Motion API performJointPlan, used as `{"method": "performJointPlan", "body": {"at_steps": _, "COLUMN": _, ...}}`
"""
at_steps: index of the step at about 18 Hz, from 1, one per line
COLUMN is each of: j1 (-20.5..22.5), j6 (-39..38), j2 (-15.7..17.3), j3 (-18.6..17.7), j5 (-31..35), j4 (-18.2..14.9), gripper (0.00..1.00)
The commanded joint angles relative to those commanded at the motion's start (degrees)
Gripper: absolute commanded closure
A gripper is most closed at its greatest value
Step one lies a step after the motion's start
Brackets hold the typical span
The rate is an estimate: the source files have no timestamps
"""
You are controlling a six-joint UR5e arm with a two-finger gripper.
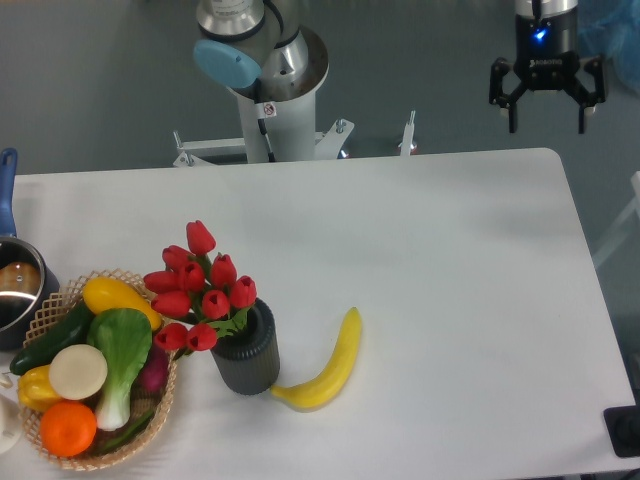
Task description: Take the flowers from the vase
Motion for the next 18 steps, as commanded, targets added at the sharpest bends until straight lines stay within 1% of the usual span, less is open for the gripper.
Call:
{"method": "performJointPlan", "body": {"at_steps": 4, "j1": 0.00, "j6": 0.00, "j2": -0.09, "j3": 0.00, "j5": -0.35, "j4": 0.09, "gripper": 0.00}}
{"method": "performJointPlan", "body": {"at_steps": 8, "j1": -0.17, "j6": 0.00, "j2": -0.09, "j3": -0.17, "j5": -1.93, "j4": 0.00, "gripper": 0.00}}
{"method": "performJointPlan", "body": {"at_steps": 10, "j1": -0.18, "j6": -0.44, "j2": -0.09, "j3": -0.96, "j5": -3.94, "j4": 0.00, "gripper": 0.00}}
{"method": "performJointPlan", "body": {"at_steps": 13, "j1": -0.18, "j6": -7.09, "j2": 0.35, "j3": -2.90, "j5": -9.48, "j4": 0.17, "gripper": 0.00}}
{"method": "performJointPlan", "body": {"at_steps": 15, "j1": -0.26, "j6": -9.31, "j2": 0.61, "j3": -3.43, "j5": -10.89, "j4": 0.09, "gripper": 0.00}}
{"method": "performJointPlan", "body": {"at_steps": 16, "j1": -0.70, "j6": -9.49, "j2": 0.70, "j3": -3.69, "j5": -11.07, "j4": 0.09, "gripper": 0.00}}
{"method": "performJointPlan", "body": {"at_steps": 17, "j1": -2.01, "j6": -10.45, "j2": 0.62, "j3": -3.87, "j5": -11.68, "j4": 0.00, "gripper": 0.00}}
{"method": "performJointPlan", "body": {"at_steps": 18, "j1": -2.89, "j6": -12.98, "j2": 0.53, "j3": -4.22, "j5": -13.69, "j4": 0.09, "gripper": 0.00}}
